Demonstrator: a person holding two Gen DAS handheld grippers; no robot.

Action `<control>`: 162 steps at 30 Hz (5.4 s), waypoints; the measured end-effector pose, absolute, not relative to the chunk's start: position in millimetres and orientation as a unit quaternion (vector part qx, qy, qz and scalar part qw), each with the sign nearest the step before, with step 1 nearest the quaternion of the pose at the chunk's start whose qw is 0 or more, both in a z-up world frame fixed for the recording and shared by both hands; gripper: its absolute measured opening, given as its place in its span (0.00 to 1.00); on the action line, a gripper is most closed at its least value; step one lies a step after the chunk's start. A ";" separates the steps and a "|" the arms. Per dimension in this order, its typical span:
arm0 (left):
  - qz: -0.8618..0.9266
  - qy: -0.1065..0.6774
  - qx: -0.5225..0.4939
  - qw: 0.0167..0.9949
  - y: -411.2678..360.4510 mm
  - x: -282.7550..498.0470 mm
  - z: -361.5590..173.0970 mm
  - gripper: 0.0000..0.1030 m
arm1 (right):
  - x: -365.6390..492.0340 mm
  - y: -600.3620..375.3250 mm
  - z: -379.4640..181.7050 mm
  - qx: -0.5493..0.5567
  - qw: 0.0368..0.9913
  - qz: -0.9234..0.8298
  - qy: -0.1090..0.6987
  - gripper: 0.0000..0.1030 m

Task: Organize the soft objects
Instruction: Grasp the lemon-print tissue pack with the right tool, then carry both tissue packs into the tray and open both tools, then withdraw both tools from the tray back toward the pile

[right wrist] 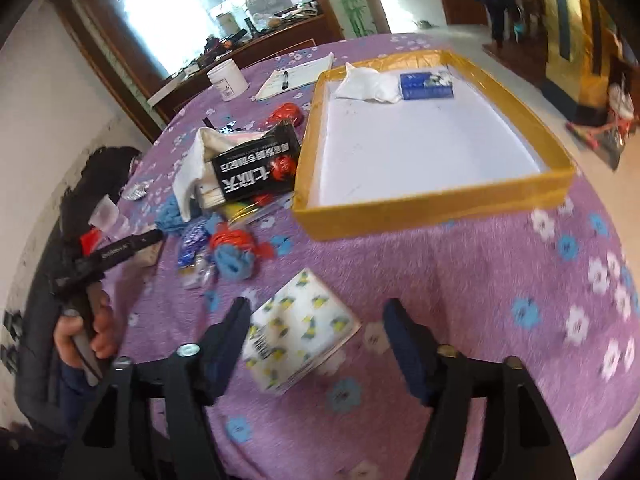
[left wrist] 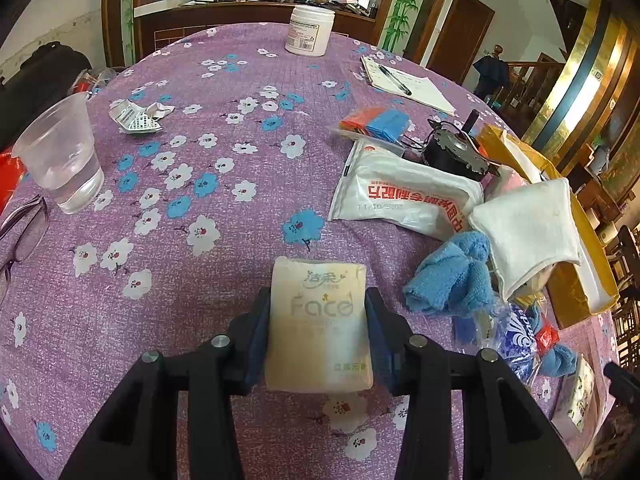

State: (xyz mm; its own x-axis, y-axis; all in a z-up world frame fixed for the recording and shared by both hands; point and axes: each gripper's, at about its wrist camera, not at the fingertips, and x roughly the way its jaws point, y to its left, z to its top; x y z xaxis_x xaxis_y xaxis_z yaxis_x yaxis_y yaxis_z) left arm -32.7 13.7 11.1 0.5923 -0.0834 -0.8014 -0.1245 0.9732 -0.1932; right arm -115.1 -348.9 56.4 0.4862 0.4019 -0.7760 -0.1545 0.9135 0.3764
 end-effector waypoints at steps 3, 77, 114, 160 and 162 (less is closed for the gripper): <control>0.008 0.451 -0.117 0.885 13.5 -32.7 11.0 0.42 | -126.0 -332.3 53.6 0.129 0.833 0.189 0.504 0.81; -0.188 0.435 -0.022 0.880 -236.1 44.9 89.6 0.42 | 18.3 -414.4 110.5 0.160 0.905 0.128 0.373 0.55; -0.179 0.467 -0.005 0.866 -277.2 99.2 28.1 0.43 | 178.1 -382.0 49.1 0.158 0.840 0.198 0.480 0.68; -0.196 0.366 0.015 0.909 -251.6 -1.0 107.8 0.68 | -69.9 -450.0 95.2 0.240 0.889 0.113 0.372 0.69; -0.191 0.365 0.019 0.911 -239.4 -18.6 106.6 0.68 | -79.5 -430.1 90.6 0.221 0.887 0.137 0.382 0.69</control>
State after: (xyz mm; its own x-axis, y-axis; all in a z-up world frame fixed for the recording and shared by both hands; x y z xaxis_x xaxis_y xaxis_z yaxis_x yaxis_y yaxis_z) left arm -18.6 -239.4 106.6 0.6611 -0.3343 -0.6718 0.3613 0.9265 -0.1055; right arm -79.5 -430.1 90.6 0.6702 0.4123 -0.6171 -0.0744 0.8646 0.4969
